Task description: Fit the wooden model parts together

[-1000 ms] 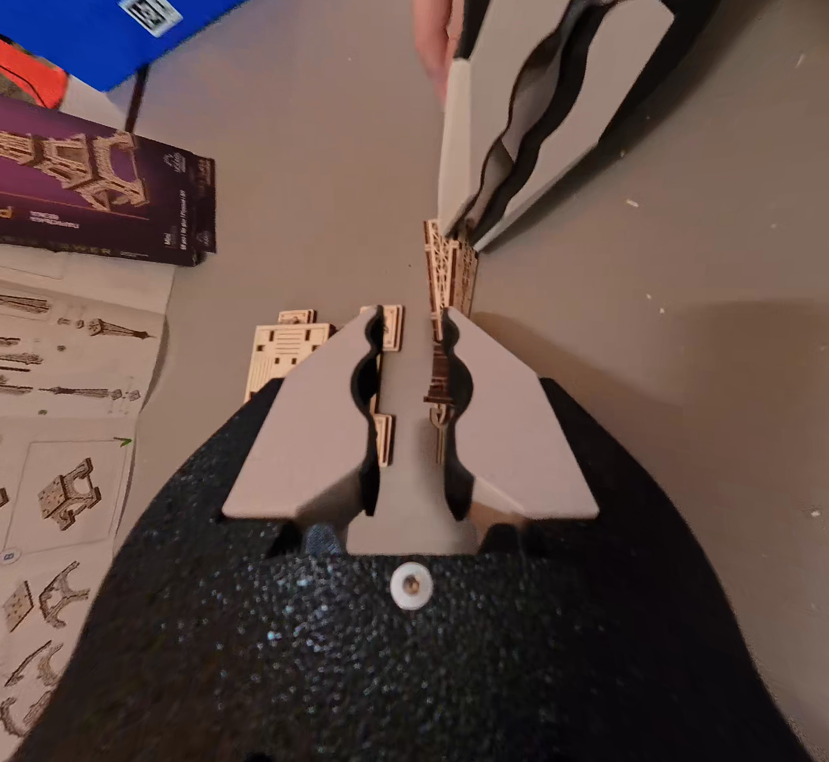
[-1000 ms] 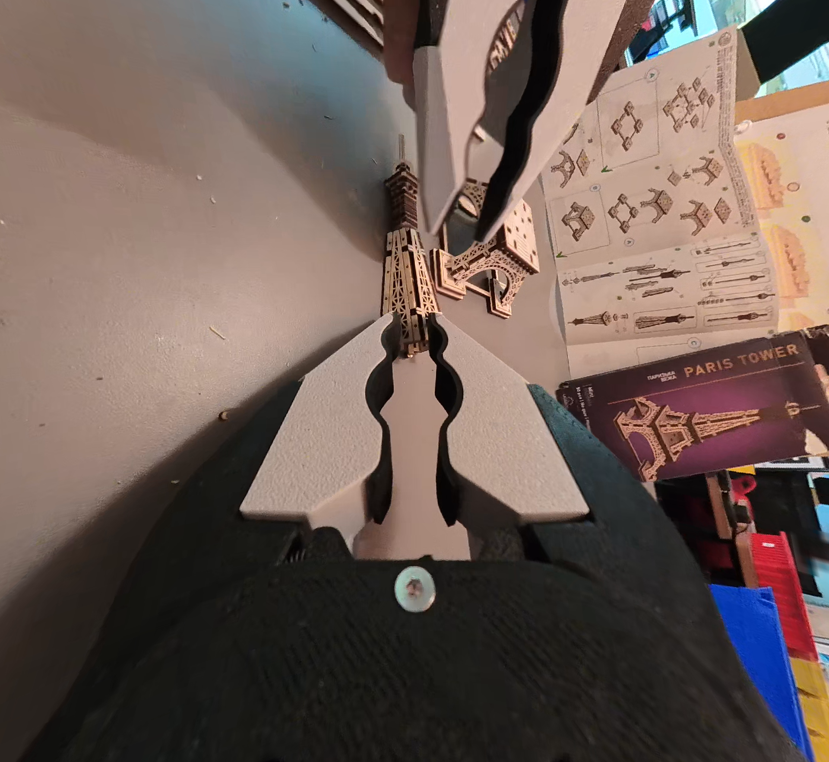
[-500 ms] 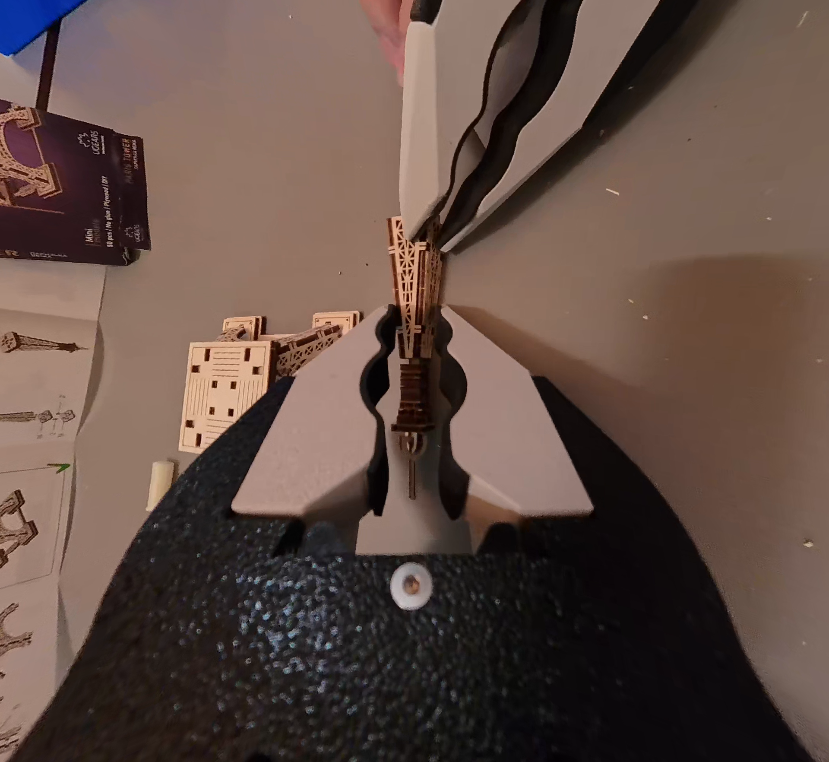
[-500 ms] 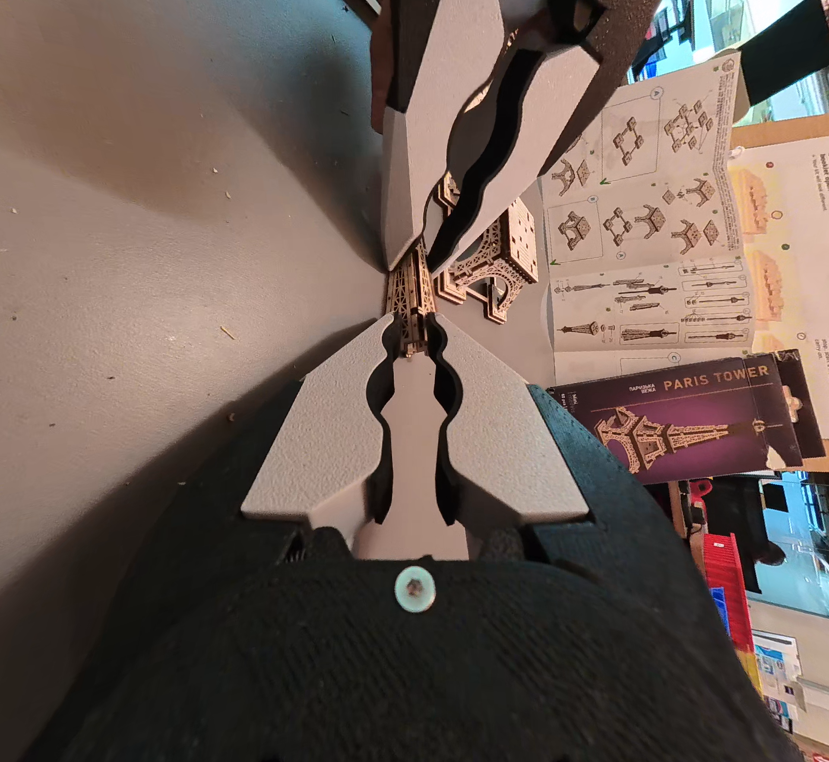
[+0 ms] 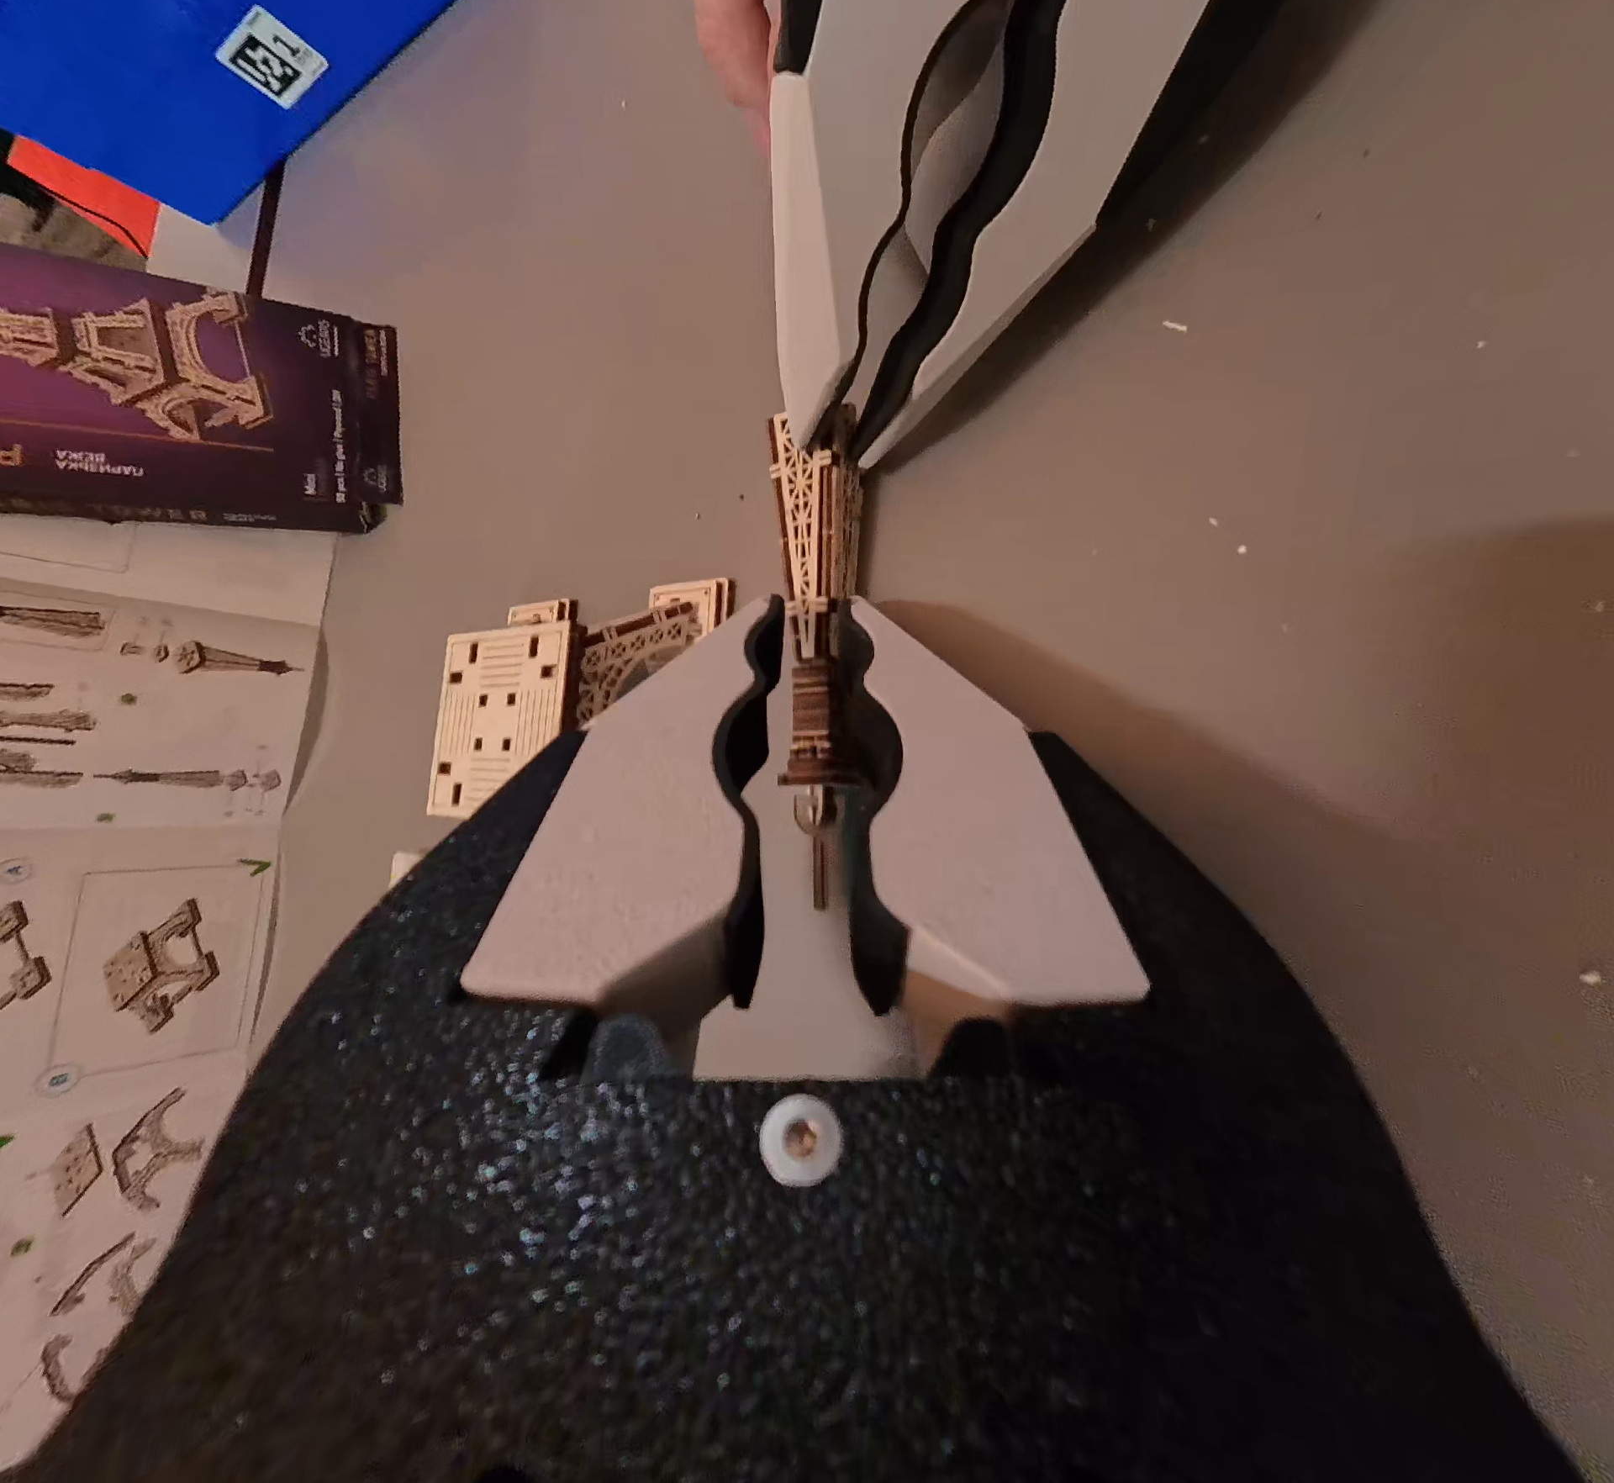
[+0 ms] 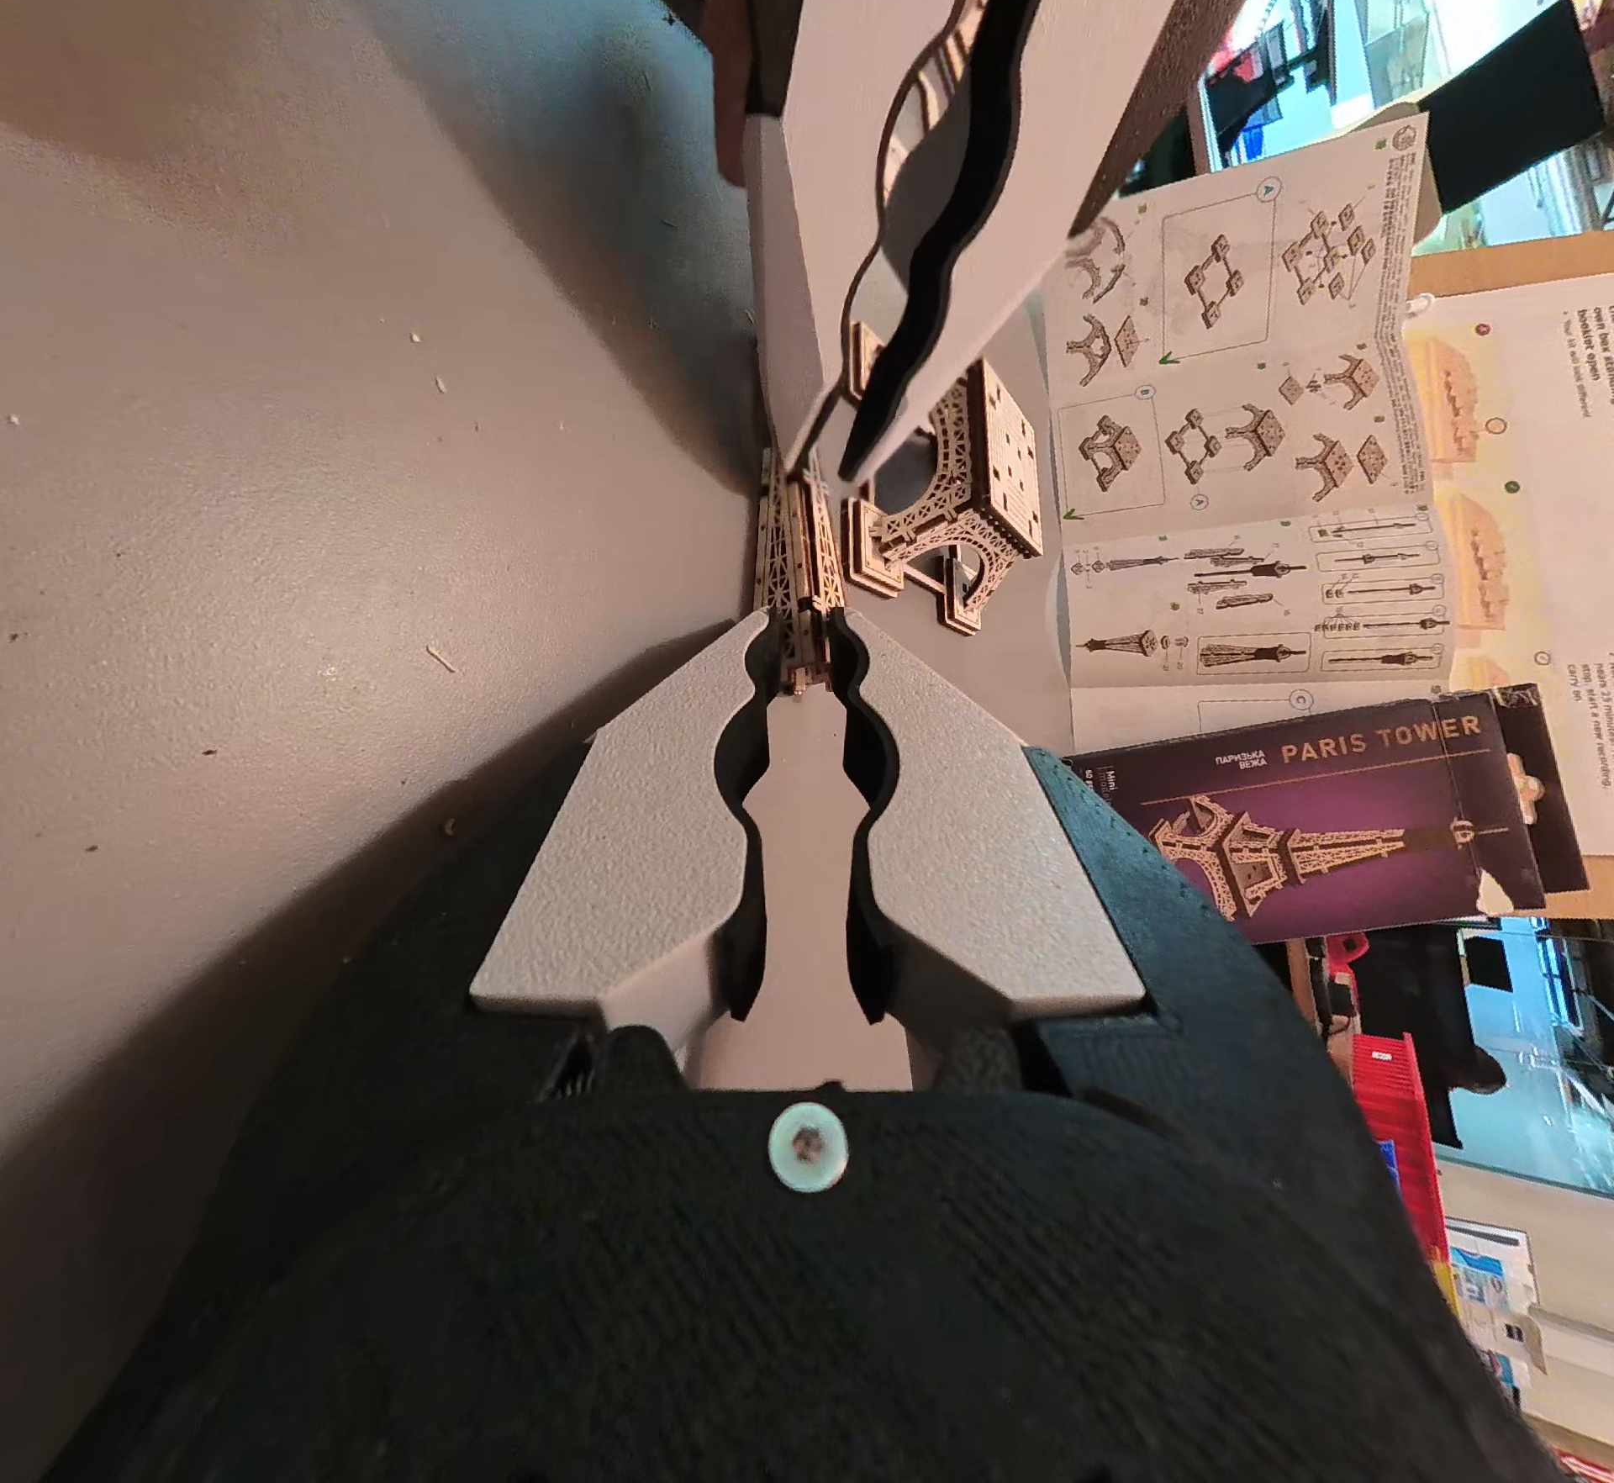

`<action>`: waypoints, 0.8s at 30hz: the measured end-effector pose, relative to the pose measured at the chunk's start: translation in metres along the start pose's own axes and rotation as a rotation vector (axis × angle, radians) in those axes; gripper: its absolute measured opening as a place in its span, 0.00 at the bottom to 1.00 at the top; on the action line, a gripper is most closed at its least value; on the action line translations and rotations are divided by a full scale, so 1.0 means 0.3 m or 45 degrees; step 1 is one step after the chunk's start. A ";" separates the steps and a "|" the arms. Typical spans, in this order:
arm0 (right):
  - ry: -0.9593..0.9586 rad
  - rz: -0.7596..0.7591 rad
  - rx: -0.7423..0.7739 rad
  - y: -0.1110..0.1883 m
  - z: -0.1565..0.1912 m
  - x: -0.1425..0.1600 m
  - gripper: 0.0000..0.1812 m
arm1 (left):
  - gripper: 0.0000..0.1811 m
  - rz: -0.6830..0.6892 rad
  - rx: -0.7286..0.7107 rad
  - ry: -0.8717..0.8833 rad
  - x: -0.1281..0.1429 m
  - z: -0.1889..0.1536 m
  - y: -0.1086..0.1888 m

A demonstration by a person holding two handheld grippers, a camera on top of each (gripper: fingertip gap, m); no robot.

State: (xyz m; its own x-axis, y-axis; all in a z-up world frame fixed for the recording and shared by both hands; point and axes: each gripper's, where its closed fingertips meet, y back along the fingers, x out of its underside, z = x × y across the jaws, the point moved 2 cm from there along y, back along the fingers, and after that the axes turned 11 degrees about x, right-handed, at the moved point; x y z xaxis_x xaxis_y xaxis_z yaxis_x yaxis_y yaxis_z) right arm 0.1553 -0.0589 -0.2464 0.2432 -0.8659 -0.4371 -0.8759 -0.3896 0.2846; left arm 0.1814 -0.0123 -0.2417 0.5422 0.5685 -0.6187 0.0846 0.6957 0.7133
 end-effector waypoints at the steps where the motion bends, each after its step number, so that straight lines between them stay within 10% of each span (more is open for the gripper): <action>1: 0.002 0.000 0.000 0.000 0.000 0.000 0.05 | 0.05 0.008 0.002 0.002 0.006 -0.002 0.004; 24: -0.004 0.007 0.000 -0.018 -0.004 0.003 0.05 | 0.00 0.118 0.109 -0.027 -0.001 -0.011 -0.007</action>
State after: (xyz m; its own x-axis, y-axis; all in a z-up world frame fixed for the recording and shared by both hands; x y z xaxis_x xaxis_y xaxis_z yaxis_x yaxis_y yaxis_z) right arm 0.1607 -0.0578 -0.2473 0.2369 -0.8672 -0.4381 -0.8773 -0.3846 0.2870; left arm 0.1784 -0.0125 -0.2439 0.5686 0.6183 -0.5426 0.1042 0.6001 0.7931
